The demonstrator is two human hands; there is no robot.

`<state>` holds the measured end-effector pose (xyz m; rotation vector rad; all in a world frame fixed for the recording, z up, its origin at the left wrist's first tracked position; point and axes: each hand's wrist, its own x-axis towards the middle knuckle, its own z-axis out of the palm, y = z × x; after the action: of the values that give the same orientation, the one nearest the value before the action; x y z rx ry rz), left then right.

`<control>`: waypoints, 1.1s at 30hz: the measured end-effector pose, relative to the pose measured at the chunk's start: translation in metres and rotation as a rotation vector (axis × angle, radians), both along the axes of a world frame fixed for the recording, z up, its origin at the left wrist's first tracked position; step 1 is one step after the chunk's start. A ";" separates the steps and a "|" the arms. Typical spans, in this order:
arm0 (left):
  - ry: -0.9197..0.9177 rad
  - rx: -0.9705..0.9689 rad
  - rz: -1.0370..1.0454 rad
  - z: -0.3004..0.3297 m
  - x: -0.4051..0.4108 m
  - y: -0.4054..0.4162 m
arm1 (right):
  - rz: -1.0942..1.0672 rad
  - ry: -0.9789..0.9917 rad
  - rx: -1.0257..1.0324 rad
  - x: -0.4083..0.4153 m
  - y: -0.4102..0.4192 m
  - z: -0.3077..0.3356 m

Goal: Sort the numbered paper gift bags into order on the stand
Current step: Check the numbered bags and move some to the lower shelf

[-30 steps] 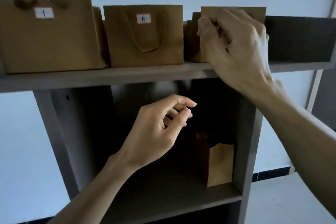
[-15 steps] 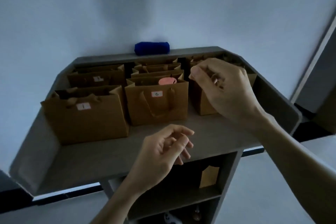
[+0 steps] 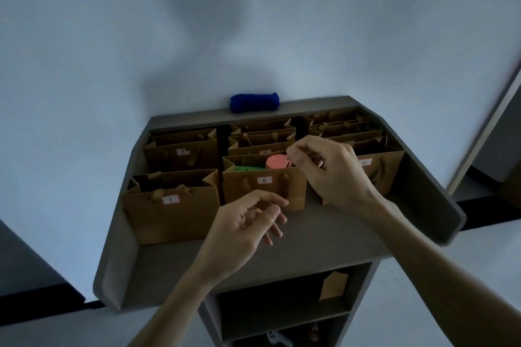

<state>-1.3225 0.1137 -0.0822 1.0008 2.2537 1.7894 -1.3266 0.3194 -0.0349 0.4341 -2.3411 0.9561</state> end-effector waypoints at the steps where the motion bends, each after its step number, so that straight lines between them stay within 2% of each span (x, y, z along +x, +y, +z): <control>1: 0.003 -0.008 0.003 0.001 -0.004 0.001 | 0.001 -0.014 -0.002 -0.005 0.001 -0.001; 7: 0.025 -0.026 0.081 0.010 -0.039 0.004 | 0.069 -0.063 -0.020 -0.053 0.005 0.000; 12: 0.115 -0.078 0.211 0.014 -0.083 -0.001 | 0.150 -0.104 -0.047 -0.106 0.003 0.005; 21: 0.081 -0.117 0.501 0.027 -0.143 -0.041 | 0.299 -0.195 -0.010 -0.187 -0.007 0.001; 25: 0.112 -0.257 0.644 0.030 -0.180 -0.075 | 0.330 -0.248 -0.002 -0.211 -0.019 -0.003; 28: 0.170 -0.433 0.725 0.028 -0.210 -0.095 | 0.335 -0.275 0.005 -0.225 -0.029 -0.004; 33: 0.245 -0.770 0.683 0.015 -0.257 -0.125 | 0.320 -0.275 0.039 -0.241 -0.047 -0.002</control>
<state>-1.5795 -0.0115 -0.0672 0.3186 3.2805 0.7217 -1.5679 0.2722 -0.0372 0.7522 -2.5894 1.1830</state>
